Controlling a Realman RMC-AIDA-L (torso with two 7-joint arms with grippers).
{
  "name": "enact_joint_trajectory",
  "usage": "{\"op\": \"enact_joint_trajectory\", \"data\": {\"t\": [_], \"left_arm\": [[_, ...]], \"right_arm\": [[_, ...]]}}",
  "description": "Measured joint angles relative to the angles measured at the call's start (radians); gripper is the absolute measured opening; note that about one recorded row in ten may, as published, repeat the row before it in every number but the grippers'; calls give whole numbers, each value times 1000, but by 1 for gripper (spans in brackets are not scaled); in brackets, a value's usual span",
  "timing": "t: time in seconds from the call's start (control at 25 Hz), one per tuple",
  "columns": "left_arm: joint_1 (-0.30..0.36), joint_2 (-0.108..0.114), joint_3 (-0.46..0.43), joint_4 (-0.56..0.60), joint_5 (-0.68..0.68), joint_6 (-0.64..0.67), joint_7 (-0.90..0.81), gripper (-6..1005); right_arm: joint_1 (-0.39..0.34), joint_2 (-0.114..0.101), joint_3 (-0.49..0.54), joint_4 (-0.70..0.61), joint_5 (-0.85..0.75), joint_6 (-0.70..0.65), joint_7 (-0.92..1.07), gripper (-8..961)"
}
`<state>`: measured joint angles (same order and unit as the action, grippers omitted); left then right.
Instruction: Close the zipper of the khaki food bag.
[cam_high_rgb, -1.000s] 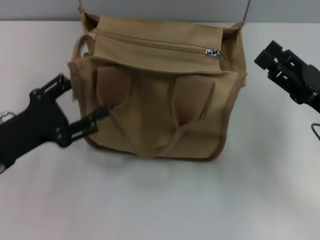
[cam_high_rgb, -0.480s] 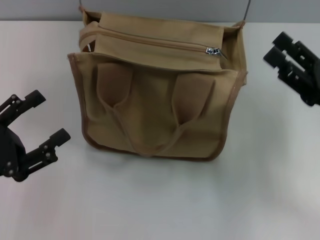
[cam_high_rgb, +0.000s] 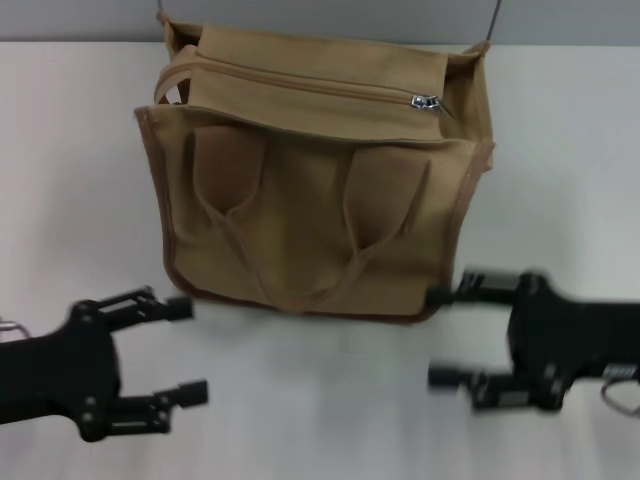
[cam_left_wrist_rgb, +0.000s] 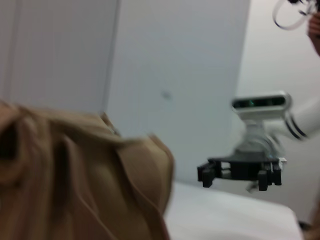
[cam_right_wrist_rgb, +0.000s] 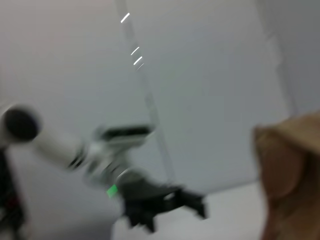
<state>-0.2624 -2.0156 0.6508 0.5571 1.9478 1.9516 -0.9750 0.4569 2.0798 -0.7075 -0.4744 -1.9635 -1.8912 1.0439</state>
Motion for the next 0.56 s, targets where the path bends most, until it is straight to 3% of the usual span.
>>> {"op": "enact_joint_trajectory", "data": {"t": [0.04, 0.24, 0.56], "left_arm": [[-26, -4, -3, 8, 42, -8, -26, 830], [-67, -17, -1, 25, 80, -40, -81, 830], [-78, -43, 2, 36, 146, -60, -67, 830]], "right_arm": [[16, 0, -51, -8, -36, 8, 0, 740], [47, 3, -114, -9, -68, 75, 18, 740], [61, 6, -177, 2, -68, 130, 17, 739]]}}
